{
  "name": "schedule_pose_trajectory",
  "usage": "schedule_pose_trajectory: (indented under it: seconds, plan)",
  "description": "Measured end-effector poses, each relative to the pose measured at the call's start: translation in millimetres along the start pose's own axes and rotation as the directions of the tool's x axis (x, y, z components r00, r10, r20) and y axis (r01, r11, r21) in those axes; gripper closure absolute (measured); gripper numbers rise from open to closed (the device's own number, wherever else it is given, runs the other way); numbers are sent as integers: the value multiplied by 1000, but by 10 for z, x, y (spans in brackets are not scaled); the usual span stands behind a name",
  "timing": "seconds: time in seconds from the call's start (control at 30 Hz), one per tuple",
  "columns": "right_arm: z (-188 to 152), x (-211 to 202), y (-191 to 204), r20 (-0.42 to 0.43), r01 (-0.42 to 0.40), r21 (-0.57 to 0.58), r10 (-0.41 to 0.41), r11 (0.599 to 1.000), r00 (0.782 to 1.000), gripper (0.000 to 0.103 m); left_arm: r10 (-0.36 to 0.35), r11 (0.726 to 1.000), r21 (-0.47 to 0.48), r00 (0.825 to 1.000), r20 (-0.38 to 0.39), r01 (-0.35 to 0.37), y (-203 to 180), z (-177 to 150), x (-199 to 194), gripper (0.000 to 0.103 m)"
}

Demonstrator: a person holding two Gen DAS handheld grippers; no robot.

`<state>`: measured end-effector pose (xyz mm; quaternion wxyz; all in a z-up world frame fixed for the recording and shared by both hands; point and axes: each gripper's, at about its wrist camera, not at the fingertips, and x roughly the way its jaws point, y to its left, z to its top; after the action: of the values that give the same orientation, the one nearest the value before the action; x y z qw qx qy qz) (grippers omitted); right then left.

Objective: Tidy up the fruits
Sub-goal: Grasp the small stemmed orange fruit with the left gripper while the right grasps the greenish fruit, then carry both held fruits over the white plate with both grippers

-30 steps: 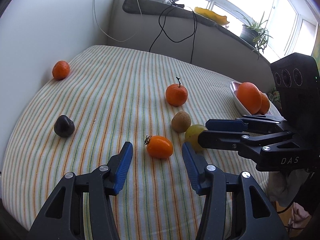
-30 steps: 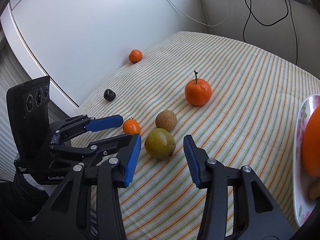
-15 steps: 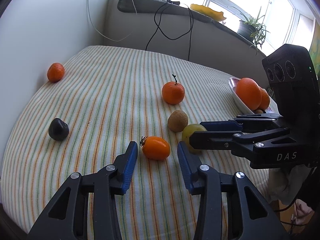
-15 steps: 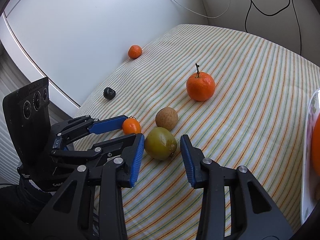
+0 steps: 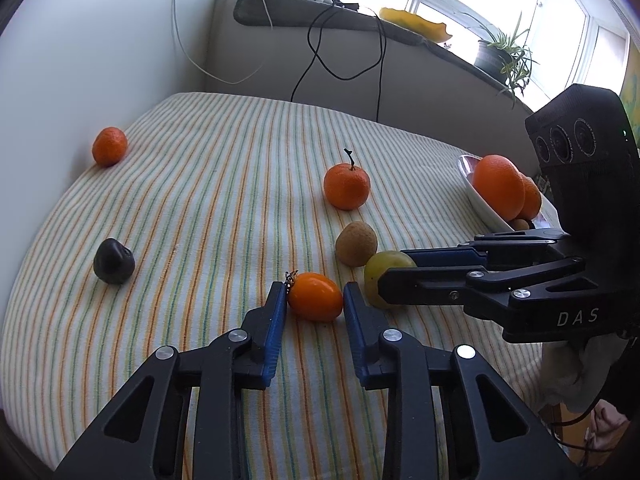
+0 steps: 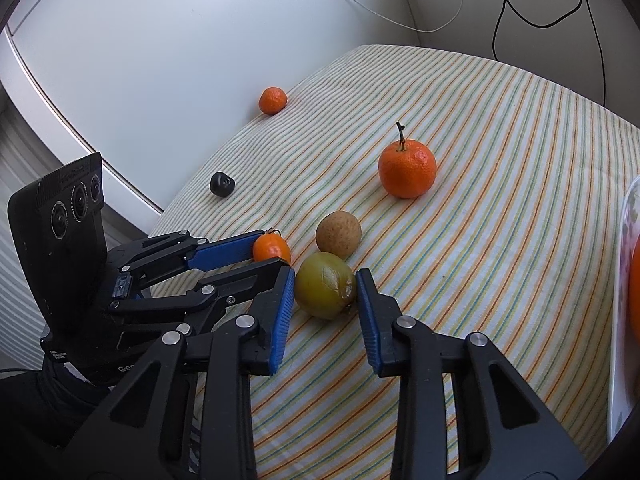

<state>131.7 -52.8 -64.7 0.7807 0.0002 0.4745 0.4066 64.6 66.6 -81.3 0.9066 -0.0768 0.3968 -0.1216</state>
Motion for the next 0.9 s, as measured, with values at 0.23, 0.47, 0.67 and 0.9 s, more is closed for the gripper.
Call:
schedule_pose_trajectory:
  seconds: [0.23, 0.47, 0.67, 0.9]
  plan:
    - [-39, -57, 1, 9, 3, 2, -3, 1000, 1000, 71, -5, 1000, 0, 1000, 4, 5, 6, 0, -10, 76]
    - [-82, -174, -35, 21, 15, 2, -16, 1000, 1000, 71, -8, 1000, -3, 1000, 16, 8, -14, 14, -66, 76]
    - [-128, -345, -86, 43, 37, 4, -37, 999, 998, 72, -16, 1000, 8, 999, 30, 16, -85, 57, -110, 76]
    - [-193, -561, -145, 82, 64, 21, -65, 998, 995, 72, -35, 999, 26, 999, 40, 34, -225, 95, -129, 76]
